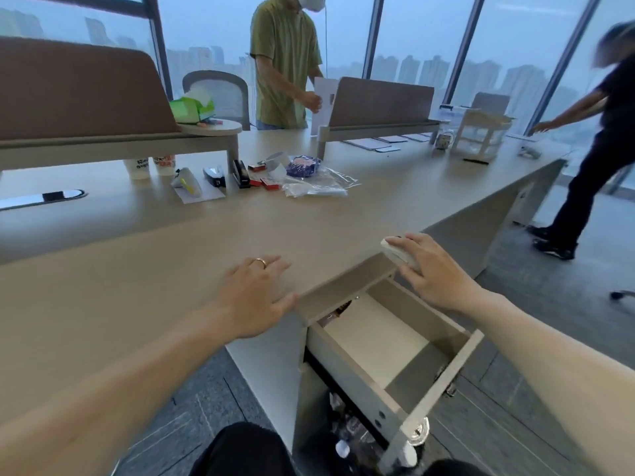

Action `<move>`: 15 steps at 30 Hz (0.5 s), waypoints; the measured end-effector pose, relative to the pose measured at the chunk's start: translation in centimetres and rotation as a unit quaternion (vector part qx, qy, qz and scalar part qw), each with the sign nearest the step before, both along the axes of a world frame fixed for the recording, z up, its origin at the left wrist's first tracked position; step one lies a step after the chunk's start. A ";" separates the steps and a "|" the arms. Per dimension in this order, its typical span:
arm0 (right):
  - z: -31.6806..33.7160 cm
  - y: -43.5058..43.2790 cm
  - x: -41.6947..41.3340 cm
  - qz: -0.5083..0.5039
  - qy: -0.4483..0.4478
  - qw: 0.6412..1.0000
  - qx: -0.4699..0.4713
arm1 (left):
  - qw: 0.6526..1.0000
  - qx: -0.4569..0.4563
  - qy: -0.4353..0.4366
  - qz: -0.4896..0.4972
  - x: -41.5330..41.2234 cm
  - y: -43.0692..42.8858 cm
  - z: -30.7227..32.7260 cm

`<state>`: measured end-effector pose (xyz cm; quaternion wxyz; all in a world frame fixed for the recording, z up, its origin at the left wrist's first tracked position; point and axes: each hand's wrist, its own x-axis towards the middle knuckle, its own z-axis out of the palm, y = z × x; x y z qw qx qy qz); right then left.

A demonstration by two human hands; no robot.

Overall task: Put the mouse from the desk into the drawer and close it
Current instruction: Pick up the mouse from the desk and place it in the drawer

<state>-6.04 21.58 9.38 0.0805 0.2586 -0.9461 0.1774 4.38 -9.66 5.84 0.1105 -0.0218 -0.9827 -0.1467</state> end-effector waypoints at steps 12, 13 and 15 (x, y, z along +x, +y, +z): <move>-5.4 8.7 3.4 -0.091 -0.066 0.994 -0.016 | 0.983 0.006 0.001 -0.181 -1.0 11.0 -5.8; -6.1 8.5 3.3 -0.090 -0.075 0.993 -0.016 | 0.987 0.008 -0.017 -0.159 -1.6 10.7 -6.6; -7.4 8.0 3.0 -0.087 -0.087 0.992 -0.018 | 0.992 0.002 -0.060 -0.112 -2.5 10.2 -7.7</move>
